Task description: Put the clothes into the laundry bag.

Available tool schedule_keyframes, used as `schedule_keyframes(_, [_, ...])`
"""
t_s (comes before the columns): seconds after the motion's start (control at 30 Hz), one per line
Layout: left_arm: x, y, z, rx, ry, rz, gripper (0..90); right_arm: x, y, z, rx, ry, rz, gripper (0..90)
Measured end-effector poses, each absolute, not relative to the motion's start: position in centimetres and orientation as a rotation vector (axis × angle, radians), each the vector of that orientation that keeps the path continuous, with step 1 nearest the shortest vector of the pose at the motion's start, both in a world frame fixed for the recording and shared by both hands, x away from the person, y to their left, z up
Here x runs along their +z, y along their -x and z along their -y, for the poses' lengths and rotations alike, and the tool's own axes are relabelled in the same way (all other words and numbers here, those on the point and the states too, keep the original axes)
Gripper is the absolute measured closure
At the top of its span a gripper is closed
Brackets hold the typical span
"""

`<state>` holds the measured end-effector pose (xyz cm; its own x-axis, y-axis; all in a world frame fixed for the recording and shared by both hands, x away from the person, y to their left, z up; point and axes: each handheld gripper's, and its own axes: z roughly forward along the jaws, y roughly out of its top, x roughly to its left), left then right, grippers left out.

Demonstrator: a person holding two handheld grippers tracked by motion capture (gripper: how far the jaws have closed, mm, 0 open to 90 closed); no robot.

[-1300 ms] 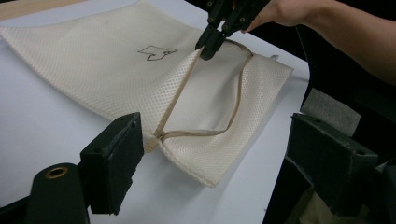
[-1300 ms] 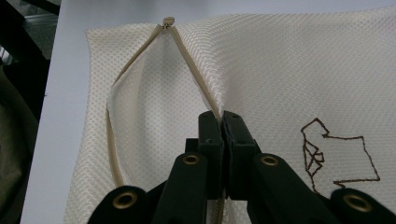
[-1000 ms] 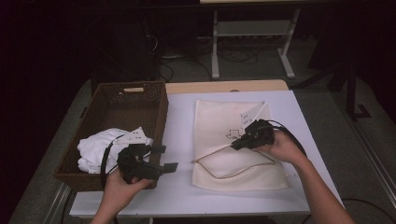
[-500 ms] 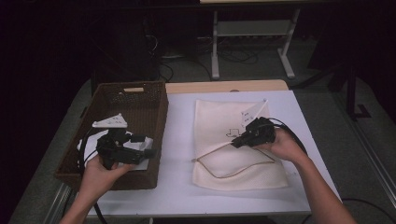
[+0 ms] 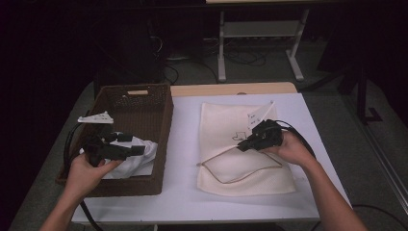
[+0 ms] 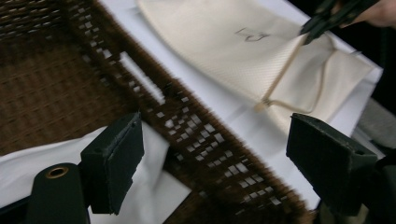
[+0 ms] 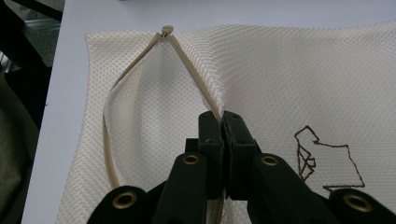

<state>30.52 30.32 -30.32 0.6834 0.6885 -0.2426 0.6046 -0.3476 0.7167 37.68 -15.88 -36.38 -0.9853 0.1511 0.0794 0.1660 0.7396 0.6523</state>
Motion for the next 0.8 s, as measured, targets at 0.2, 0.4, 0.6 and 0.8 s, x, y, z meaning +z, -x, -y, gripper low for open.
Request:
schedule_keyframes(0.2, [-30.6, -31.4, -32.2, 0.187, -2.124, -1.071, 18.5, -36.3, -37.7, 15.9, -1.098, 0.263, 2.911, 86.4])
schedule_keyframes(0.4, [-30.9, -32.1, -33.8, 0.222, -2.176, -1.146, 18.5, -36.3, -37.7, 16.0, -1.105, 0.265, 2.909, 86.4])
schedule_keyframes(0.6, [-32.0, -32.5, -34.9, 0.270, -2.275, -1.214, 18.1, -36.3, -37.8, 15.9, -1.102, 0.258, 2.911, 86.4])
schedule_keyframes(0.8, [-32.4, -32.5, -35.3, 0.305, -2.309, -1.256, 17.8, -36.4, -37.8, 15.9, -1.107, 0.264, 2.906, 86.3])
